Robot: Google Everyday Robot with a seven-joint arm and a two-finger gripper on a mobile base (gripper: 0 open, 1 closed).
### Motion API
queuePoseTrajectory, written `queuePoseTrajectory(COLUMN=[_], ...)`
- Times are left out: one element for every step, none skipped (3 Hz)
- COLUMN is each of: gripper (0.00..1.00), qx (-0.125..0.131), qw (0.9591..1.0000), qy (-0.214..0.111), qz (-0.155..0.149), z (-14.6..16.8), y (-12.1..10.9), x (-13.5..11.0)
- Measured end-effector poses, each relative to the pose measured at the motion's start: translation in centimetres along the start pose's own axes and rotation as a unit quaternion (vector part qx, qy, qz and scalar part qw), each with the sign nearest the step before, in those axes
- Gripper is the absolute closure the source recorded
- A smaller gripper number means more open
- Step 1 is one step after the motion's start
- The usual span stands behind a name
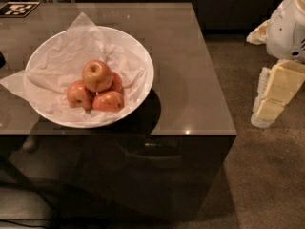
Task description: Pick apple from white bowl
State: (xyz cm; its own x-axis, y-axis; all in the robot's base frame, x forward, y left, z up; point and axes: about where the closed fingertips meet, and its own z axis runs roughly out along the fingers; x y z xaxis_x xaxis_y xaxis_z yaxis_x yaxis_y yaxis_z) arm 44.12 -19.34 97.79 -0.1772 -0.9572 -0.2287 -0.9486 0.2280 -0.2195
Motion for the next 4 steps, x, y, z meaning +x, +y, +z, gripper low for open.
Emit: queuePoseTrajectory(gripper=[0.00, 0.00, 0.00, 0.00], qx=[-0.019, -0.033, -0.023, -0.017], qw=[0.9996, 0.9979, 0.9982, 0.9987], qy=[0.007, 0.022, 0.015, -0.006], qz=[-0.021, -0.053, -0.053, -0.048], z=[0.6, 1.6, 1.4, 2.2], y=[0.3, 0.3, 0.0, -0.5], x=[-2.3, -5.2, -5.5, -6.0])
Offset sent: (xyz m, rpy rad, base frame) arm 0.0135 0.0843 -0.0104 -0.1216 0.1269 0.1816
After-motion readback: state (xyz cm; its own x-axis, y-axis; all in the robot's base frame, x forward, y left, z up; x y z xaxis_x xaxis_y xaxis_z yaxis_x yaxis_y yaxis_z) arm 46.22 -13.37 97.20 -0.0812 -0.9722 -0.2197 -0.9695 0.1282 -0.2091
